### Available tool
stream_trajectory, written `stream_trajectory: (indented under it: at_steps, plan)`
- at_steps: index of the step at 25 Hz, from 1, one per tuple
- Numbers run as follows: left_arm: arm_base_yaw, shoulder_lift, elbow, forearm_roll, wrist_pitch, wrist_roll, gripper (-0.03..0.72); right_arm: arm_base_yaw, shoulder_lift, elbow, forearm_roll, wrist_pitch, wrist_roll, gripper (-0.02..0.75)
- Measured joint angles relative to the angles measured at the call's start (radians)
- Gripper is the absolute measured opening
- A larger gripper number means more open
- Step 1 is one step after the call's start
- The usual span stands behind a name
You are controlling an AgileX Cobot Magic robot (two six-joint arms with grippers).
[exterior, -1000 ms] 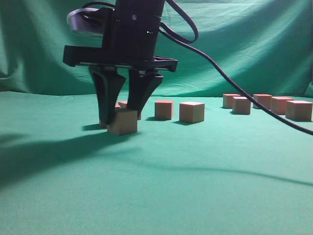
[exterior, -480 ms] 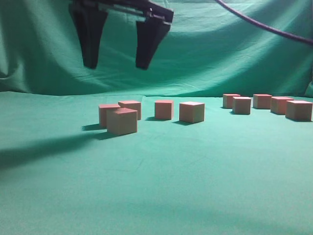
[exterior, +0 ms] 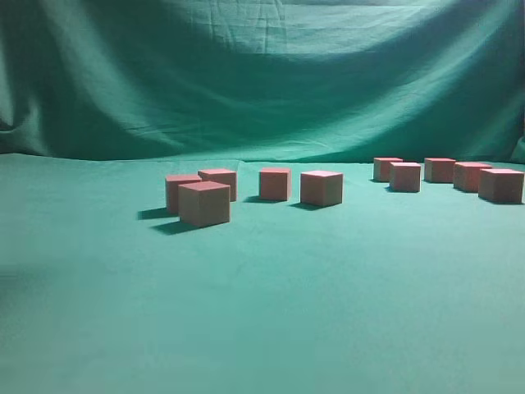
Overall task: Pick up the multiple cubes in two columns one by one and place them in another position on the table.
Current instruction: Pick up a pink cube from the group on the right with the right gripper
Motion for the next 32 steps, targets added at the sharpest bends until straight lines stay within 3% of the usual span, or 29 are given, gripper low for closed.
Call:
stream_trajectory:
  at_steps: [5, 7, 10, 15, 22, 32]
  plan:
    - [0.000, 0.000, 0.000, 0.000, 0.000, 0.000, 0.000, -0.187, -0.104, 0.139, -0.019, 0.004, 0.042, 0.619]
    - [0.000, 0.000, 0.000, 0.000, 0.000, 0.000, 0.000, -0.274, -0.105, 0.203, -0.020, 0.006, 0.044, 0.556]
    - [0.000, 0.000, 0.000, 0.000, 0.000, 0.000, 0.000, -0.391, -0.105, 0.300, 0.003, 0.003, 0.046, 0.563]
    - [0.000, 0.000, 0.000, 0.000, 0.000, 0.000, 0.000, -0.533, -0.101, 0.423, 0.078, -0.134, 0.048, 0.563]
    - [0.000, 0.000, 0.000, 0.000, 0.000, 0.000, 0.000, -0.578, -0.007, 0.471, 0.084, -0.321, 0.042, 0.563]
    - [0.000, 0.000, 0.000, 0.000, 0.000, 0.000, 0.000, -0.578, 0.172, 0.473, 0.084, -0.412, 0.037, 0.563]
